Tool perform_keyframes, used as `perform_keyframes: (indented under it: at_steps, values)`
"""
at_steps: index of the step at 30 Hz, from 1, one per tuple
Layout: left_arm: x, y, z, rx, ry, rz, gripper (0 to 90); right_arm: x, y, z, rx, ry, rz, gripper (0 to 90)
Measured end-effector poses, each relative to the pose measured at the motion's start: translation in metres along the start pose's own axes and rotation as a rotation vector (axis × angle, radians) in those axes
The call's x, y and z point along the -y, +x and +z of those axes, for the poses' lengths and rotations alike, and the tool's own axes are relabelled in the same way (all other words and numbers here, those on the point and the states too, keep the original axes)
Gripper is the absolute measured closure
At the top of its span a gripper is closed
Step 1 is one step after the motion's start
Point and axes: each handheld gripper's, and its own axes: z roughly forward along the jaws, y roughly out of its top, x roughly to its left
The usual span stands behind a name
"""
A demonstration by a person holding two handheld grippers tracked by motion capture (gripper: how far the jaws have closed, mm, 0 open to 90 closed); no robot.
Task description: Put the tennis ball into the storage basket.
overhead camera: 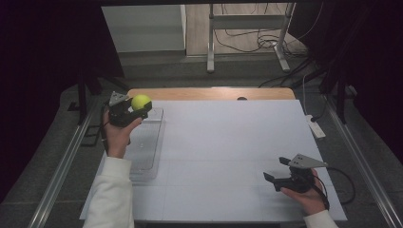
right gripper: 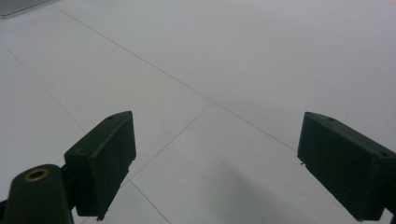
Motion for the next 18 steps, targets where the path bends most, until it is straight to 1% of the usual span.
perform_keyframes:
  at_steps: [12, 18]
  values:
    - [0.0015, 0.0041, 0.002, -0.011, 0.009, -0.004, 26.7, 0.0, 0.0, 0.0002, 0.001, 0.001, 0.0, 11.8]
    - [0.0016, 0.0064, 0.004, -0.024, 0.025, -0.011, 26.6, -0.0001, -0.0001, -0.0001, 0.0, -0.002, 0.004, 11.8]
